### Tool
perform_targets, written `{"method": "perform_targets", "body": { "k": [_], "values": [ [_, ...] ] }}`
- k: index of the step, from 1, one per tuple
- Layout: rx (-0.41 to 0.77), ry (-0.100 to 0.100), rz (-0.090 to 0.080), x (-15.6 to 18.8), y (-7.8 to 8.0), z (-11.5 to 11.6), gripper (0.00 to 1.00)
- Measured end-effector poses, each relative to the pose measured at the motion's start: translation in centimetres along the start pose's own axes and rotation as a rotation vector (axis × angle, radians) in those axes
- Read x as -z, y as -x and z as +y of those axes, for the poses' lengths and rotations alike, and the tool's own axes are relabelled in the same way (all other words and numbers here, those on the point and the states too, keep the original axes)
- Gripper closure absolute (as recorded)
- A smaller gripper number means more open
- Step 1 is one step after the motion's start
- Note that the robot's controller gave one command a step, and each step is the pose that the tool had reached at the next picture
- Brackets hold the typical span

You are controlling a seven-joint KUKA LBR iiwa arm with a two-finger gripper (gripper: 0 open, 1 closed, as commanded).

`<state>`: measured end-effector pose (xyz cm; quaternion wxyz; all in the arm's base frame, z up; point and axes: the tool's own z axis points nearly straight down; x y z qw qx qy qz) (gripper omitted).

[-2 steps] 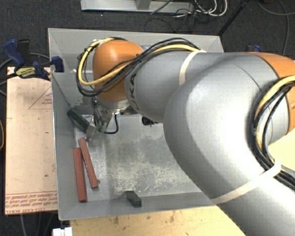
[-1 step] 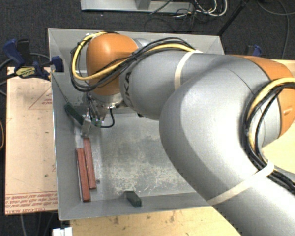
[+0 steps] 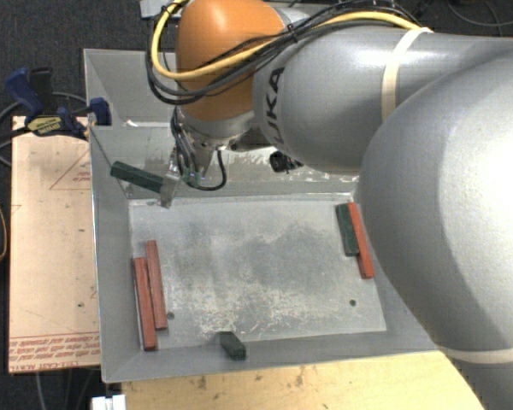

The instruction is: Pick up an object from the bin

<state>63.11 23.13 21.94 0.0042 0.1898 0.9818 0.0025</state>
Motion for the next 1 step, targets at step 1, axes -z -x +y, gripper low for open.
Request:
{"method": "perform_targets", "body": {
  "k": [1],
  "values": [
    [0.421, -0.002, 0.005, -0.02, -0.68, 0.48, 1.0]
  ]
}}
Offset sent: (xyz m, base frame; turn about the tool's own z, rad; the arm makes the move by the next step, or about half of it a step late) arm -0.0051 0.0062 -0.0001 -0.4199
